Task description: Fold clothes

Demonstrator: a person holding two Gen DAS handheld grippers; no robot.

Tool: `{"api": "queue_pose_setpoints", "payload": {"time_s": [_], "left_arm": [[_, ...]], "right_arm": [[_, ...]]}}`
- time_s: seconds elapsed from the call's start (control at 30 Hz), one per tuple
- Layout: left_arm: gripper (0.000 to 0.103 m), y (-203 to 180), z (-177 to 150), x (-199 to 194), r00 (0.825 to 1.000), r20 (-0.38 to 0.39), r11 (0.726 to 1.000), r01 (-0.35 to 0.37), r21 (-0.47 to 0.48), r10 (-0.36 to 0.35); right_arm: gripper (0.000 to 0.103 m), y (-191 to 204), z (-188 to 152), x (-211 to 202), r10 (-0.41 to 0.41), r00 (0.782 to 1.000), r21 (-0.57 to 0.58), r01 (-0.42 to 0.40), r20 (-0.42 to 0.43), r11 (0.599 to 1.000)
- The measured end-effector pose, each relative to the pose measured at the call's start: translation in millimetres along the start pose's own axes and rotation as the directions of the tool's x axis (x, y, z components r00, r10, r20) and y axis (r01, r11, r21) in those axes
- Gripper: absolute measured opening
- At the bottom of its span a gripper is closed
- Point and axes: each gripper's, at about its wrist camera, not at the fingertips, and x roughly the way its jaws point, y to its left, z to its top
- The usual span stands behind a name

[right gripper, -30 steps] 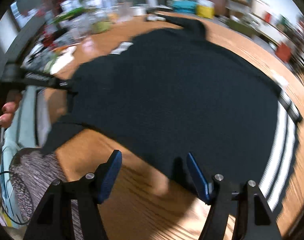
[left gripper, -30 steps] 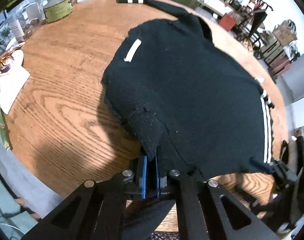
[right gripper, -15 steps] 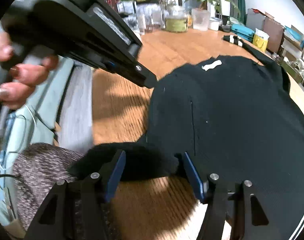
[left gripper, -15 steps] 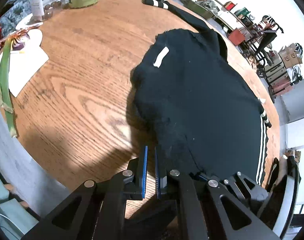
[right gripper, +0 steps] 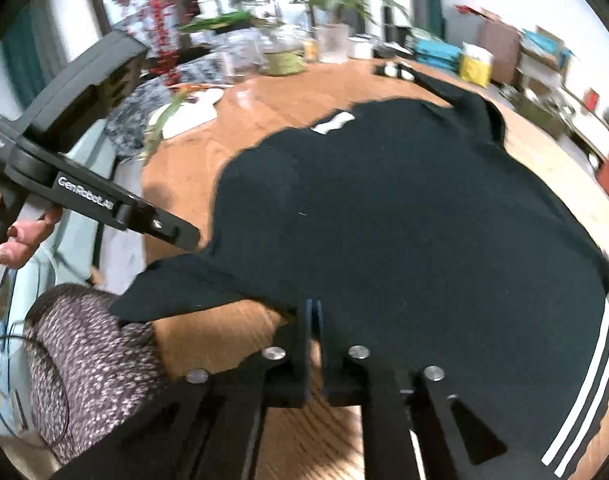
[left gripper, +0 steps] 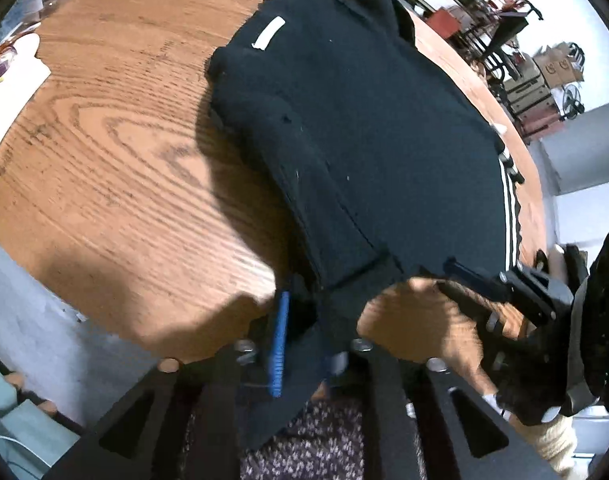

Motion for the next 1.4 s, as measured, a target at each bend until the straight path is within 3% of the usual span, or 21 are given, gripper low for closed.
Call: {"api": "queue_pose_setpoints", "payload": {"time_s": [0.03,0.1,0.33,0.4,0.47,0.53,0.63,0.73,0.87,0.93,0.97,1.03,1.1,1.13,1.17,1.2,1.3,1.4], "left_arm": [[0.042,3,-2,-3,1.0,0.005,1.0,0.001,-0.015,-0.001],[0.048,8,-6,-8,1.0,0.015,0.999,0.004,-0.047,-0.004],[0.048,45,-23,-31,0.998,0.041,0.977,-0.037,-0.21,0.047],[0.048,53,-30,-34,0.998,0.039,0.973,-0.033,-0.228,0.043],[0.048,56,-36,-35,0.999,0.039,0.973,-0.028,-0.23,0.038],[0.048,57,-38,-35,0.999,0.044,0.975,-0.017,-0.222,0.028],[0.048,50,-40,-38,0.998,0.054,0.98,-0.006,-0.197,0.017],[0.048,38,-38,-44,0.997,0.077,0.985,-0.014,-0.17,0.028],[0.048,28,-38,-53,0.994,0.111,0.989,0.003,-0.149,0.013],[0.048,24,-40,-53,0.992,0.122,0.991,-0.007,-0.131,0.023],[0.048,23,-40,-53,0.992,0.121,0.992,-0.017,-0.122,0.032],[0.048,21,-39,-49,0.993,0.113,0.994,-0.033,-0.102,0.044],[0.048,17,-36,-46,0.994,0.099,0.995,-0.045,-0.09,0.054],[0.048,16,-33,-44,0.994,0.093,0.995,-0.051,-0.085,0.058],[0.048,15,-31,-41,0.994,0.088,0.995,-0.051,-0.084,0.059],[0.048,13,-28,-38,0.995,0.083,0.995,-0.05,-0.086,0.057],[0.048,10,-24,-32,0.994,0.081,0.993,-0.064,-0.101,0.072],[0.048,14,-26,-33,0.992,0.085,0.989,-0.081,-0.122,0.092]], "right_arm": [[0.049,6,2,3,0.018,1.0,-0.024,-0.018,-0.002,1.0],[0.048,21,9,11,0.045,0.999,-0.079,-0.045,-0.012,0.996],[0.06,65,25,59,0.061,0.995,-0.231,-0.079,-0.085,0.97],[0.046,66,24,62,0.067,0.995,-0.225,-0.083,-0.079,0.971],[0.016,60,21,54,0.086,0.995,-0.18,-0.095,-0.054,0.979],[0.01,54,18,43,0.091,0.996,-0.143,-0.094,-0.023,0.985],[0.008,42,16,16,0.077,0.996,-0.093,-0.072,0.05,0.993],[0.008,25,18,-15,0.011,0.99,-0.04,-0.005,0.141,0.999],[0.008,-29,16,-46,-0.186,0.964,0.131,0.162,0.193,0.978],[0.007,-64,6,-53,-0.323,0.936,0.247,0.284,0.139,0.927],[0.007,-84,-3,-53,-0.398,0.915,0.298,0.363,0.064,0.883],[0.012,-113,-26,-54,-0.438,0.897,0.355,0.429,-0.059,0.831],[0.02,-121,-40,-64,-0.409,0.909,0.374,0.406,-0.073,0.834],[0.031,-119,-44,-71,-0.391,0.919,0.369,0.382,-0.053,0.847],[0.043,-113,-44,-79,-0.363,0.932,0.344,0.347,-0.017,0.872],[0.048,-103,-40,-84,-0.324,0.946,0.304,0.304,0.016,0.903],[0.049,-65,-22,-83,-0.176,0.982,0.163,0.162,0.076,0.973],[0.05,-27,-7,-60,-0.041,0.997,0.042,0.039,0.07,0.998]]}}
